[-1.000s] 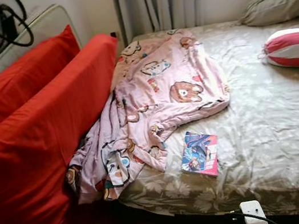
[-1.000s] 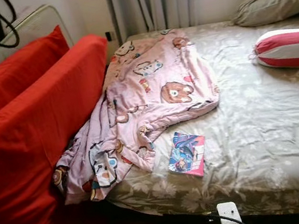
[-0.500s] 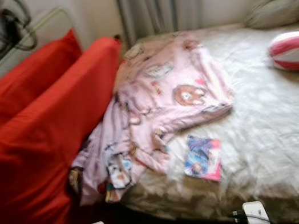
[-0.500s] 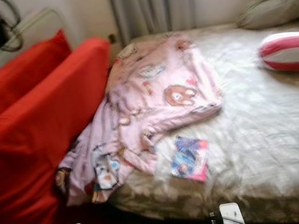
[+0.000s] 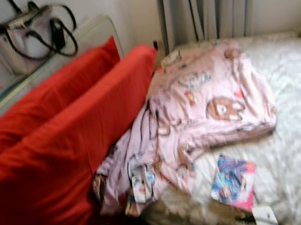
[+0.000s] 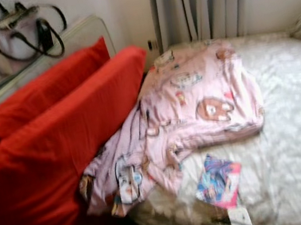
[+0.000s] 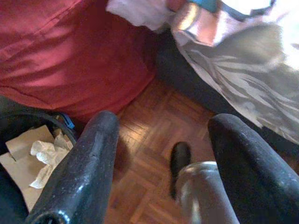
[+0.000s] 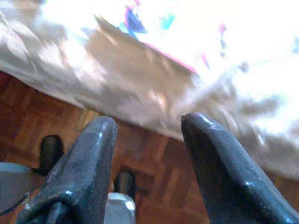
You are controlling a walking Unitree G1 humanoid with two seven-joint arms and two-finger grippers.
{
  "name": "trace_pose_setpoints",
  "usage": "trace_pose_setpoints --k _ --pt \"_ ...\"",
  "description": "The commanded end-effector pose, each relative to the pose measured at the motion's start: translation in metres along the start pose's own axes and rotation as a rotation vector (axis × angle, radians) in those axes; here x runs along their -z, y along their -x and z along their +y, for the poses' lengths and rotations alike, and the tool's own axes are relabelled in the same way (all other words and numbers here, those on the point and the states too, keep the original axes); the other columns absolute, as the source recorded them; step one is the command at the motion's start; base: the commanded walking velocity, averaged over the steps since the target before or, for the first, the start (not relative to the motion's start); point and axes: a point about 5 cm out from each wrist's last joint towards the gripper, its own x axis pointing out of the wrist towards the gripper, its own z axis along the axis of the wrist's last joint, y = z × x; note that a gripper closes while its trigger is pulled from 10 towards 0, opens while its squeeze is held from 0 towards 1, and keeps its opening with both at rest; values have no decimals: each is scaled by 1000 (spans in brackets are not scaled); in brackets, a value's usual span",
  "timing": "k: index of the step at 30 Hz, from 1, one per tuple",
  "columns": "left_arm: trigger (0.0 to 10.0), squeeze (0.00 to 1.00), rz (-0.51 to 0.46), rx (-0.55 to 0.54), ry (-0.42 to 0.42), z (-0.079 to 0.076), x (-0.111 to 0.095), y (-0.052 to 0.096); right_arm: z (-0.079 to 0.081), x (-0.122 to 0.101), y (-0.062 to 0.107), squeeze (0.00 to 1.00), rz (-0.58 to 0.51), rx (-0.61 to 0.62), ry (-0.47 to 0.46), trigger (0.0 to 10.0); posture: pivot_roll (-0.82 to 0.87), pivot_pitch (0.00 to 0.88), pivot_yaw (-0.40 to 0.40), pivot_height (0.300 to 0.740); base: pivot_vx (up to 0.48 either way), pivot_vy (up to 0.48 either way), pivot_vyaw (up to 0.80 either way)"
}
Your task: Clean up the room
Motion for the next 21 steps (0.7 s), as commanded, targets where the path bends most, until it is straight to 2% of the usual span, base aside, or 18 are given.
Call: trace_pose_setpoints --k 1,6,7,8,9,11,13,14,16,21 --pt "10000 0 -13 -13 -9 7 -3 0 8 -12 -2 0 -47 -20 -14 10000 41 0 38 740 0 0 0" --pt "10000 0 -71 16 -26 2 -14 -2 7 -34 -3 0 -135 -21 -7 10000 43 0 34 740 0 0 0" --pt "10000 0 -130 26 -35 0 -25 -3 6 -55 -3 0 -227 -32 -19 10000 43 0 32 740 0 0 0" --pt "10000 0 -130 26 -35 0 -25 -3 6 -55 -3 0 -227 -32 -19 10000 43 0 32 740 0 0 0" --pt "10000 0 -178 19 -38 0 -34 -4 6 -72 -2 0 -304 -47 -40 10000 41 0 33 740 0 0 0" --pt "10000 0 -301 0 10 4 -52 -3 8 -102 2 0 -454 -85 -43 10000 27 0 34 740 0 0 0" --pt "10000 0 -320 -2 13 5 -54 -2 8 -106 3 0 -471 -87 -42 10000 18 0 34 740 0 0 0" --pt "10000 0 -420 0 31 6 -68 1 8 -119 7 0 -555 -113 -33 10000 15 0 29 740 0 0 0" --pt "10000 0 -515 8 34 6 -79 6 7 -130 12 0 -630 -129 -22 10000 15 0 22 740 0 0 0" --pt "10000 0 -675 14 19 6 -91 21 4 -130 20 0 -718 -151 -4 10000 20 0 11 740 0 0 0"
